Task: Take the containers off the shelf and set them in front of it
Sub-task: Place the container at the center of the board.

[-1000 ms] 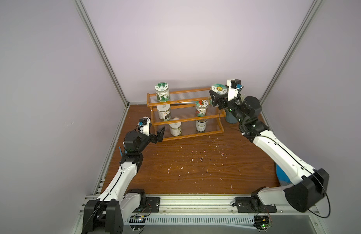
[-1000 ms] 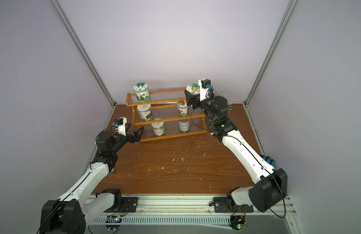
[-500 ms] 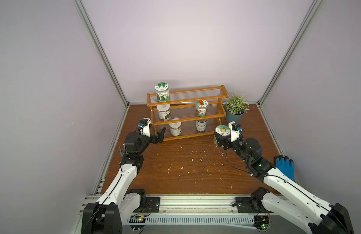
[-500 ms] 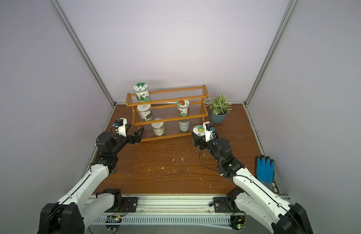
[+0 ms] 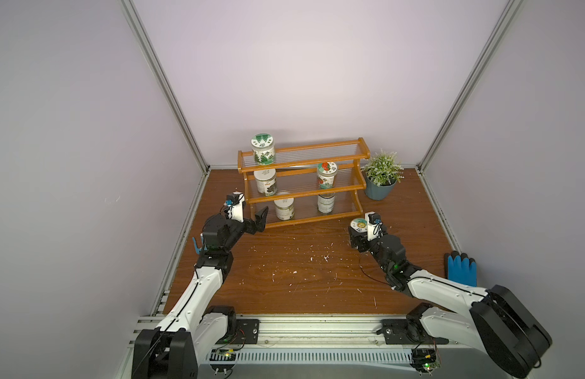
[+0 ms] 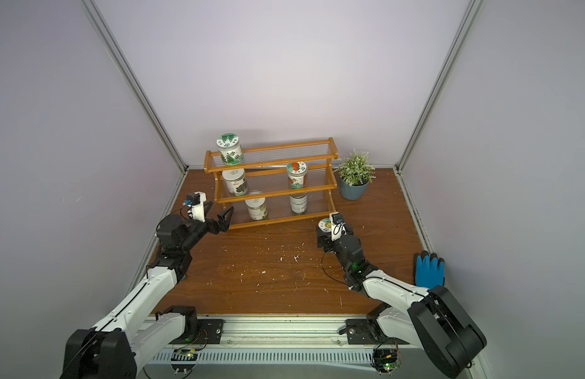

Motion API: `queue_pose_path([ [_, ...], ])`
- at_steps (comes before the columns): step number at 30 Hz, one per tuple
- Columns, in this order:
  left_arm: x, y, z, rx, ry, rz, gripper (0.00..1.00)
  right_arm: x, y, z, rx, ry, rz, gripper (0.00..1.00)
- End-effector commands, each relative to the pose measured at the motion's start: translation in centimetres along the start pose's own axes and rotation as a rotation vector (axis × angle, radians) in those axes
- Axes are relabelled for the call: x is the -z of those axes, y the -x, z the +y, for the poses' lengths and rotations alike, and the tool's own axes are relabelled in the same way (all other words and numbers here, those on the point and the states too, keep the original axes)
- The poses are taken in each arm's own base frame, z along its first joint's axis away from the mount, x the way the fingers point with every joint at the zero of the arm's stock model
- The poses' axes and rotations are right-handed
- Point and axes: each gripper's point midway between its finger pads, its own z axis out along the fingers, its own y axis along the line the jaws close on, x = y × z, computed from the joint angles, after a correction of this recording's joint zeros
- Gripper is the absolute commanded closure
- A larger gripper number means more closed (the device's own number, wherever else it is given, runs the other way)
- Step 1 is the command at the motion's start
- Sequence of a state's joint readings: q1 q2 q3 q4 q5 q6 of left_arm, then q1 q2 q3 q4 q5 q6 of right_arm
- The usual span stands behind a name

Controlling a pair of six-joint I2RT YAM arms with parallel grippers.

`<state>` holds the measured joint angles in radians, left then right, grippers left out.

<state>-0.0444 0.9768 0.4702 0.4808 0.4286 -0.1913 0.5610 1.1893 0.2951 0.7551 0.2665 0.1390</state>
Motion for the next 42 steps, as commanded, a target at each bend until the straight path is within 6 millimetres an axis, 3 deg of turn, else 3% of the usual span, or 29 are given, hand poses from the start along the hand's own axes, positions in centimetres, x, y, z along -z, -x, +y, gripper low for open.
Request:
queue_pose_path([
  [1,0.2,0.6,-0.4,-0.009,-0.006,-0.025,0.00,-0.2,4.4,-0.7,-0.070,-0.019,-0.190,0.41],
  [20,0.2,0.2,-0.2,-0.011,0.005,-0.017,0.00,-5.0,2.3,2.3,-0.073,0.124,-0.178,0.37],
  [27,0.2,0.1,-0.1,-0.014,0.011,-0.014,0.00,-5.8,1.3,1.9,-0.055,0.097,-0.149,0.32],
  [35,0.1,0.1,0.0,-0.015,0.014,-0.018,0.00,-6.4,-0.5,0.8,-0.030,0.020,-0.069,0.14],
  [42,0.1,0.2,0.0,-0.019,0.015,-0.017,0.00,-6.6,-1.2,0.5,-0.045,0.008,-0.048,0.04],
])
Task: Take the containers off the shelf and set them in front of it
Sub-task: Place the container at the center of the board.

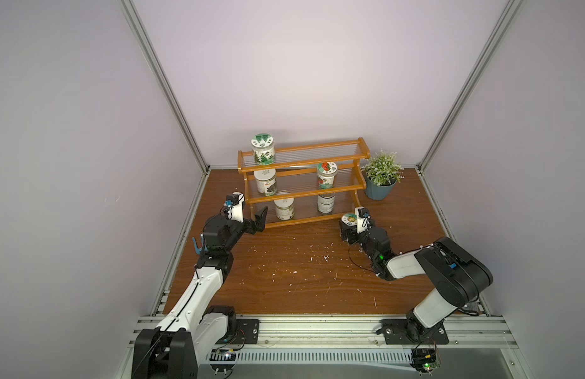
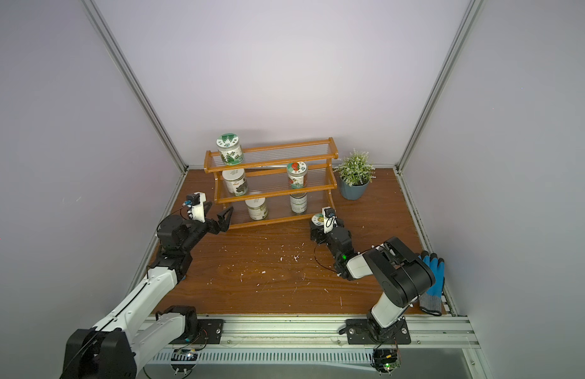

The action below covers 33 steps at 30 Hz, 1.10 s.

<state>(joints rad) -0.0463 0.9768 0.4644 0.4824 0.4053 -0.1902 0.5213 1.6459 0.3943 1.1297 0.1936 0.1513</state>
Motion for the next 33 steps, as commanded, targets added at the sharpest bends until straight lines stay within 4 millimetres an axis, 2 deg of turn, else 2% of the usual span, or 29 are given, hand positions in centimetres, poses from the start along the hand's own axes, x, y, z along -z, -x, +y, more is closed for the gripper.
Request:
queue_pose_path([
  [1,0.1,0.4,-0.4,-0.020,-0.005,-0.019,0.00,-0.5,1.3,-0.4,-0.019,-0.029,-0.038,0.02],
  [8,0.1,0.5,-0.4,-0.021,-0.007,-0.022,0.00,0.0,1.6,0.0,-0.011,-0.012,-0.038,0.01],
  [14,0.1,1.1,-0.4,-0.030,-0.004,-0.025,0.01,1.3,4.4,0.0,0.003,-0.034,-0.101,0.01],
  [19,0.3,4.2,-0.8,-0.050,-0.003,-0.068,0.00,1.9,7.6,0.4,0.025,-0.040,-0.140,0.01],
  [27,-0.5,12.6,-1.6,-0.114,-0.006,-0.132,0.01,4.3,11.6,1.0,0.023,-0.016,-0.192,0.01],
  [30,-1.6,14.3,-1.3,-0.130,0.009,-0.147,0.00,4.9,12.2,1.0,0.027,-0.012,-0.203,0.01],
  [33,-2.9,14.9,-0.6,-0.146,0.041,-0.148,0.00,5.3,12.6,1.0,0.031,-0.010,-0.210,0.01],
])
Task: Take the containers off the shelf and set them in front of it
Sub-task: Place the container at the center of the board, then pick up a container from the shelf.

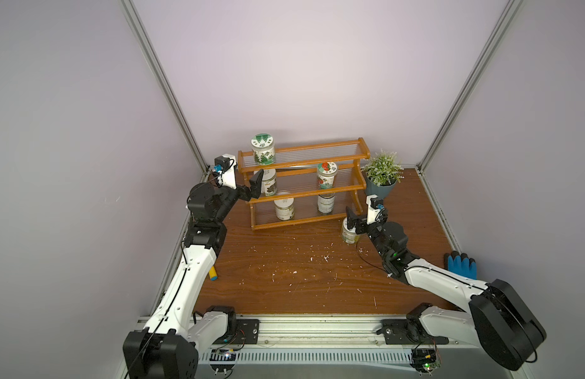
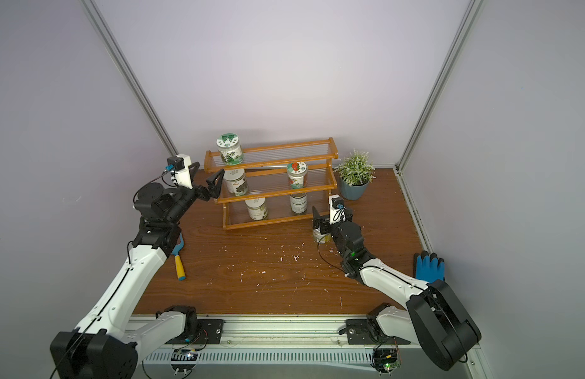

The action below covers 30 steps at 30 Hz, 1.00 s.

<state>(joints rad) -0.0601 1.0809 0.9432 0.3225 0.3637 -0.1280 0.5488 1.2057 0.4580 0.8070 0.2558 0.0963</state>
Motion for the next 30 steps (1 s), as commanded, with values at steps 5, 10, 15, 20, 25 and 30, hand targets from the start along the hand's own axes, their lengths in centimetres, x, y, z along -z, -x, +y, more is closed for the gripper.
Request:
queue_pose_path([
  [5,-2.9,-1.8,1.1,-0.058,0.077,0.065,0.01,0.4,2.1,0.3,0.015,0.006,-0.040,0.01],
  [10,-4.8,-1.0,1.2,-0.056,0.113,0.045,0.00,0.5,2.7,0.3,0.015,0.007,-0.053,0.01],
  [15,-6.2,-0.2,1.1,-0.033,0.146,0.019,0.00,0.4,3.0,0.2,0.005,0.002,-0.062,0.01],
  [20,-7.6,-0.7,0.8,-0.039,0.201,0.044,0.01,0.5,3.4,0.2,-0.003,-0.001,-0.074,0.01],
  [25,-8.2,-1.0,0.8,-0.015,0.219,0.038,0.00,0.6,3.7,0.1,0.004,-0.006,-0.080,0.01],
  [30,-8.7,-1.1,1.4,0.006,0.255,0.029,0.01,0.6,3.8,0.2,0.005,-0.004,-0.083,0.01],
])
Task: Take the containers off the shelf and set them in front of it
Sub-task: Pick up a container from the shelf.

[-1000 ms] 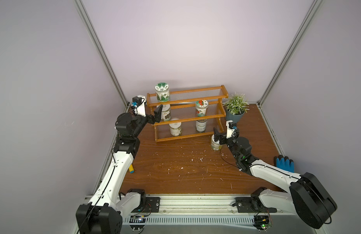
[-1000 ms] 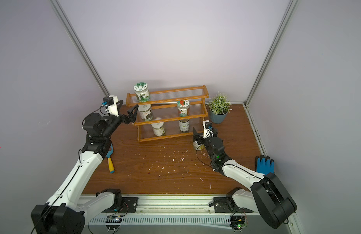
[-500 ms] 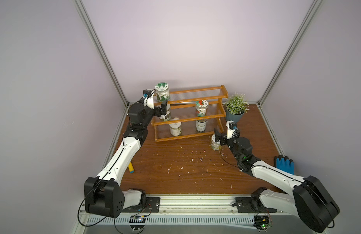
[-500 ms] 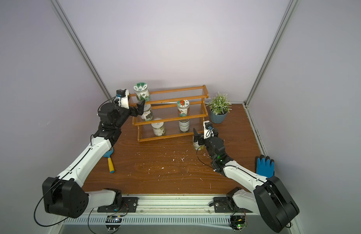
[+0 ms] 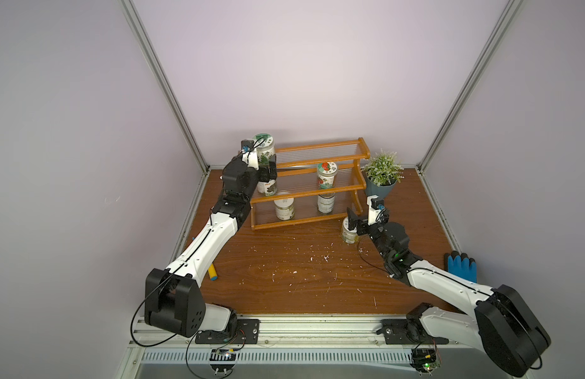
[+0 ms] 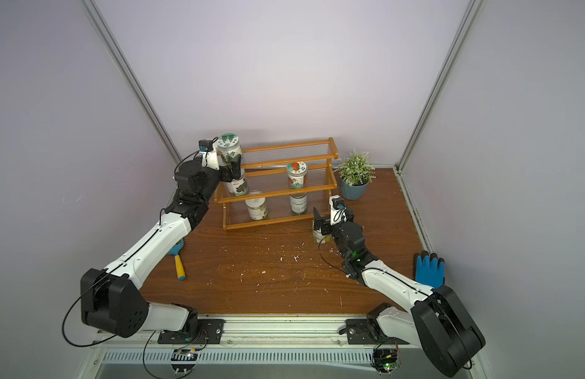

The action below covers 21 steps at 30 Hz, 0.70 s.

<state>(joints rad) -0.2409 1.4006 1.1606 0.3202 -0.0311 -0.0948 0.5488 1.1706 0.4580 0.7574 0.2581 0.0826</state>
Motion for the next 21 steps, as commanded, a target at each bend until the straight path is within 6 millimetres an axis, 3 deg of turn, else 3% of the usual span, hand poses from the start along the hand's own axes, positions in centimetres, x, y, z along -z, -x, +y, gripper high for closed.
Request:
queue_pose_path([
  [1,-0.3,2.2,0.4,0.028,0.040,-0.064,0.00,0.1,3.7,0.2,-0.014,-0.003,-0.096,0.01],
  [11,-1.8,2.6,-0.7,-0.002,0.037,-0.105,0.00,-0.2,3.8,0.4,-0.018,0.002,-0.100,0.01],
  [21,-2.9,2.6,-0.3,-0.016,0.077,-0.123,0.00,-0.5,3.9,0.5,-0.009,0.003,-0.096,0.01],
])
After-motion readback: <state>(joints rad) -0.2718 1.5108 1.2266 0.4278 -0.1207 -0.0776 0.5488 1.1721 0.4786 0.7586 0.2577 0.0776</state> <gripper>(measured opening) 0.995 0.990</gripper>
